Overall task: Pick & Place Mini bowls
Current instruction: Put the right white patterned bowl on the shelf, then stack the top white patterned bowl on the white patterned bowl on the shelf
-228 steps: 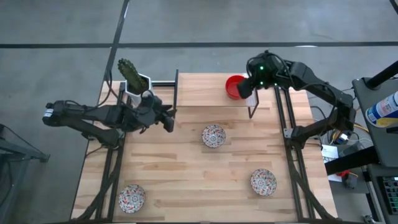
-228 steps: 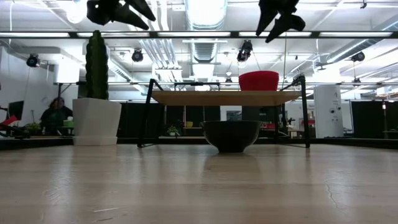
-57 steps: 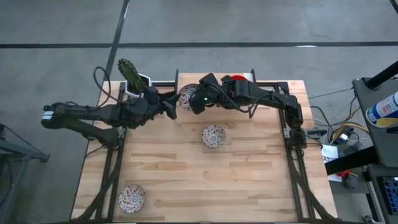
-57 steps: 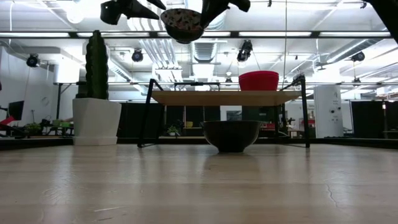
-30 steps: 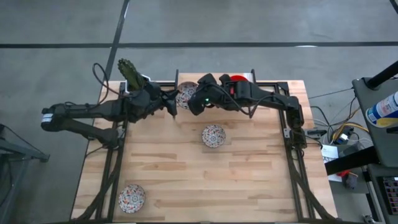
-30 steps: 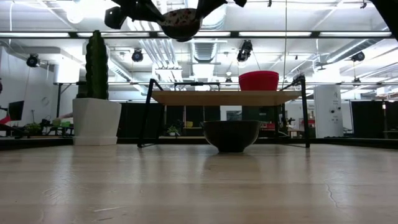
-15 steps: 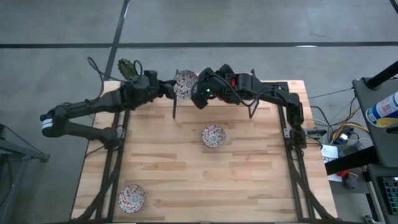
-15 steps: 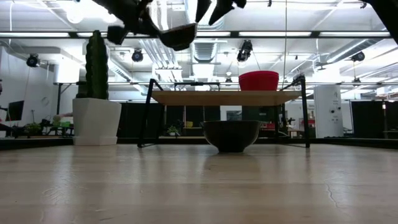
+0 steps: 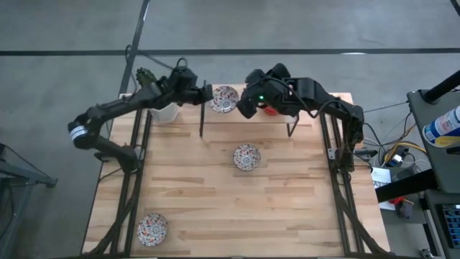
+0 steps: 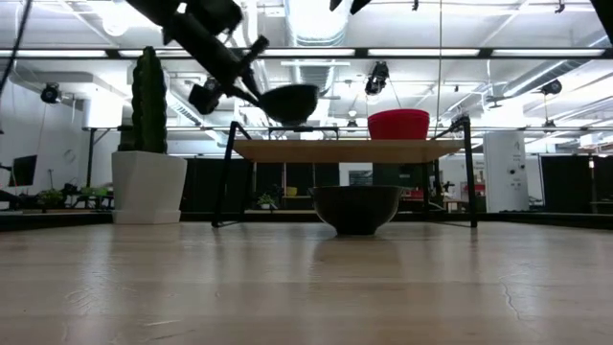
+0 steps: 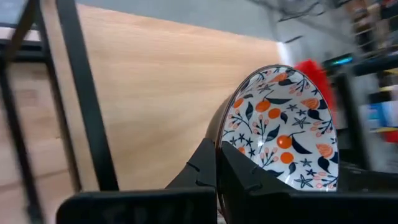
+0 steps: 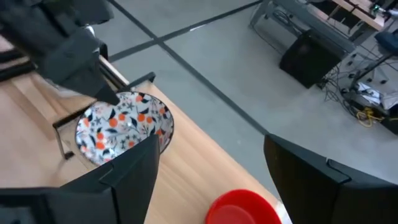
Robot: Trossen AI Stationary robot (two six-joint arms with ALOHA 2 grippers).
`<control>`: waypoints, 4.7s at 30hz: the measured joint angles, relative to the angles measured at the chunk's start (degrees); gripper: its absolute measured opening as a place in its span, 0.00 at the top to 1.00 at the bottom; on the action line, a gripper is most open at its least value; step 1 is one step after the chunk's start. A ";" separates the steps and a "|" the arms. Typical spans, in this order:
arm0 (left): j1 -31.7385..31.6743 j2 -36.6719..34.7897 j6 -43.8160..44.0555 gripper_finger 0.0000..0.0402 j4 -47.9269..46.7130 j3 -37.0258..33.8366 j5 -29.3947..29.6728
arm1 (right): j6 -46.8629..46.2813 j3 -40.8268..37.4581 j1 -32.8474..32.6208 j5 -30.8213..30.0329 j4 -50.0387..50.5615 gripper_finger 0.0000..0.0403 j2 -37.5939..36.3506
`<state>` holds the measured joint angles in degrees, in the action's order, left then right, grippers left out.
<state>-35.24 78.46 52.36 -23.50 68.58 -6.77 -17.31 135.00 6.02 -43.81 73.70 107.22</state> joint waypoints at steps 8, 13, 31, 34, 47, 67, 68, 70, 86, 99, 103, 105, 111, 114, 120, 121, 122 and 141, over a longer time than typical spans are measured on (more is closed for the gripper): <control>-0.55 10.67 -8.34 1.00 -16.59 15.52 5.32 | 0.01 -0.73 0.00 0.39 3.42 0.33 0.03; -0.51 14.72 -9.00 1.00 -18.74 20.47 5.77 | 1.87 -1.32 0.00 0.93 4.16 0.35 0.16; -0.20 13.91 -11.37 0.73 -18.09 19.34 4.77 | 0.86 -10.10 -0.02 5.62 5.58 0.36 0.13; -0.14 12.17 -15.26 0.66 -18.23 19.29 4.58 | -4.70 -10.84 -0.06 10.57 6.56 0.36 0.13; 4.48 -0.61 -27.08 0.62 -22.87 19.25 3.11 | -31.19 -23.99 -6.93 35.75 7.97 0.37 0.05; 6.68 -8.03 -26.78 0.62 -23.93 19.25 3.34 | -43.53 -48.77 -6.20 44.04 -8.13 0.43 0.05; 6.68 -8.03 -26.78 0.62 -23.99 19.25 3.35 | -44.08 -49.51 -5.97 43.75 -8.40 0.43 0.05; 6.67 -8.03 -26.79 0.62 -24.15 19.25 3.36 | -45.52 -50.97 -5.37 43.56 -9.53 0.43 0.05; 6.64 -8.01 -26.62 0.62 -24.14 19.25 3.41 | -52.72 -59.88 -2.05 42.23 -20.87 0.52 0.05; 6.64 -7.90 -27.32 0.62 -24.14 19.25 3.37 | -48.35 -61.39 -2.05 42.26 -27.25 0.96 -0.28; 6.80 -7.88 -26.78 0.62 -24.16 19.25 2.79 | -46.95 -59.18 -2.39 42.27 -26.03 0.97 -0.11; 7.10 -7.88 -26.73 0.62 -24.16 19.25 2.68 | -46.54 -57.46 -2.88 42.08 -25.86 0.97 -0.18; 9.13 -7.88 -28.19 0.62 -24.06 19.25 2.63 | -45.11 -49.31 -4.54 37.82 -23.15 0.97 -1.49; 9.93 -7.88 -28.31 0.62 -23.43 19.25 2.68 | -44.40 -43.92 -5.05 32.72 -19.16 0.97 -1.83; 11.20 -7.83 -28.35 0.62 -20.01 19.25 3.63 | -42.64 -31.17 -4.38 18.77 -8.82 0.98 -2.88; 11.27 -7.81 -28.31 0.62 -19.40 19.25 3.65 | -42.09 -29.05 -3.94 16.73 -7.26 0.98 -2.88; 11.36 -7.79 -28.29 0.62 -18.93 19.25 3.80 | -41.74 -26.89 -3.48 15.08 -6.16 0.98 -2.88; 12.87 -4.61 -25.79 0.62 -8.64 19.24 9.75 | -31.49 -9.07 2.33 2.14 -2.43 0.97 -2.38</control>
<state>-22.37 73.86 26.57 -32.14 87.82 2.98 -48.80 125.93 8.35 -41.67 71.27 104.84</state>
